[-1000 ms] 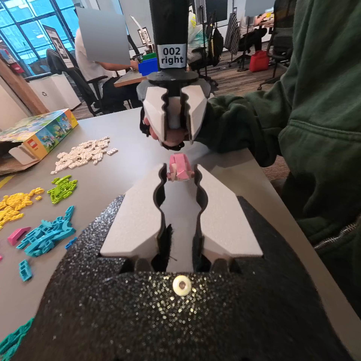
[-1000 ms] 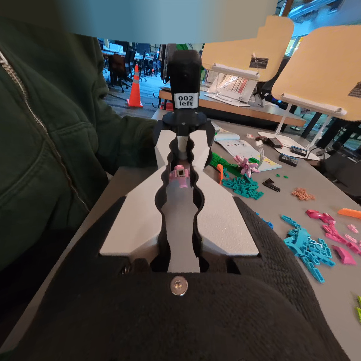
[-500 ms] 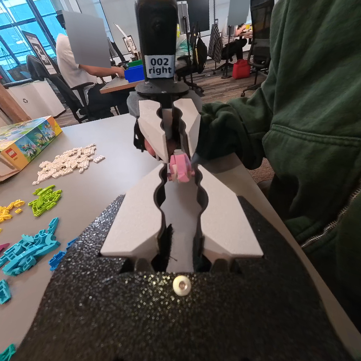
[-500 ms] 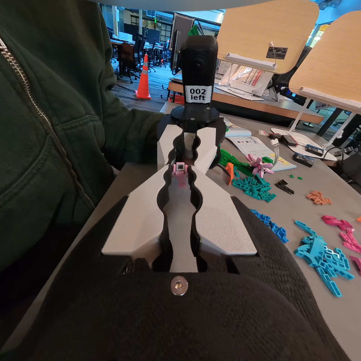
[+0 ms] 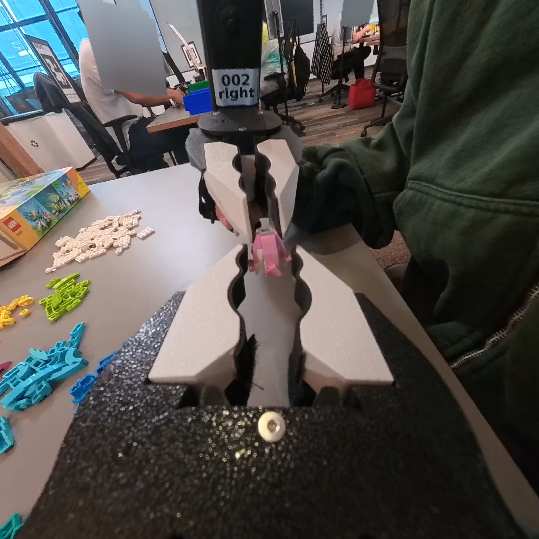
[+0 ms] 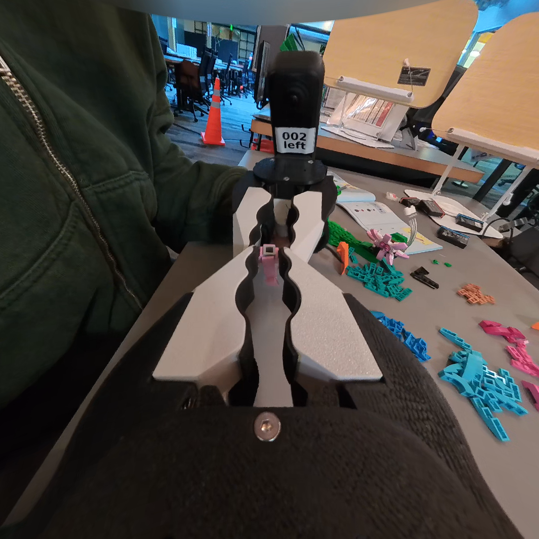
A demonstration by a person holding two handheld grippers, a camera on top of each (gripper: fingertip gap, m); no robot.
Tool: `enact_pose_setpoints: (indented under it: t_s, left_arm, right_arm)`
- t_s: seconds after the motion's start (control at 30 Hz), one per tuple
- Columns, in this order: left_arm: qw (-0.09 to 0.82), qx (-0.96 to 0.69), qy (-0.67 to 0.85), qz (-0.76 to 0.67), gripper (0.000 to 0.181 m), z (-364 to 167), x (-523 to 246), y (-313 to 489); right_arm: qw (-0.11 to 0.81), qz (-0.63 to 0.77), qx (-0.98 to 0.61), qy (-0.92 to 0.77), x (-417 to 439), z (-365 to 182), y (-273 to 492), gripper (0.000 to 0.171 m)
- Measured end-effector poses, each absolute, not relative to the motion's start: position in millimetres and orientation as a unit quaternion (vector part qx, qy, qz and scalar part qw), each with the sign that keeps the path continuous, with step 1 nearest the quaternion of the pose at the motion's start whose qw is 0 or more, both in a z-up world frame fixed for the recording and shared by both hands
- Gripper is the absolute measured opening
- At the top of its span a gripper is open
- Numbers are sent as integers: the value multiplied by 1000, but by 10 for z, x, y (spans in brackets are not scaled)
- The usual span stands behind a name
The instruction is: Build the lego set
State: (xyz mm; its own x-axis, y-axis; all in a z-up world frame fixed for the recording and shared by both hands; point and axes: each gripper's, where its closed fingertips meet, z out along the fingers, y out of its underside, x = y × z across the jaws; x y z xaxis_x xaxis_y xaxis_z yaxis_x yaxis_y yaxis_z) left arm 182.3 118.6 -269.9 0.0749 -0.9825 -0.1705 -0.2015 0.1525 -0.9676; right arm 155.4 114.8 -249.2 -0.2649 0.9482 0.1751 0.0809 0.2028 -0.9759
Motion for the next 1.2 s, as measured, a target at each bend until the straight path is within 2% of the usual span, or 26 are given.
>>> enact_pose_setpoints:
  t_s: [0.47,0.6,0.8,0.97,1.1,1.2]
  left_arm:
    - [573,-514,540,-342,28,-2567,1795,1295]
    - [583,-507,514,-372,46,-2466,1781,1301]
    - [586,-491,489,-420,40,-2347,1766,1266]
    - [577,-519,511,-371,28,-2505,1824,1331]
    - [602,-531,500,-326,28,-2493,1770,1445]
    - [634,-564,486,-209,28,-2552,1627,1696]
  right_arm:
    - [493,493,-397,-597,1548,-2340,1229,13]
    - [505,498,-397,-582,1565,-2293,1274,13]
    - [503,510,-391,-578,1550,-2268,1250,13]
    - [505,511,-388,-577,1547,-2256,1238,13]
    - [526,497,-405,-559,1538,-2238,1340,13]
    - [506,508,-465,-520,1531,-2280,1529,25]
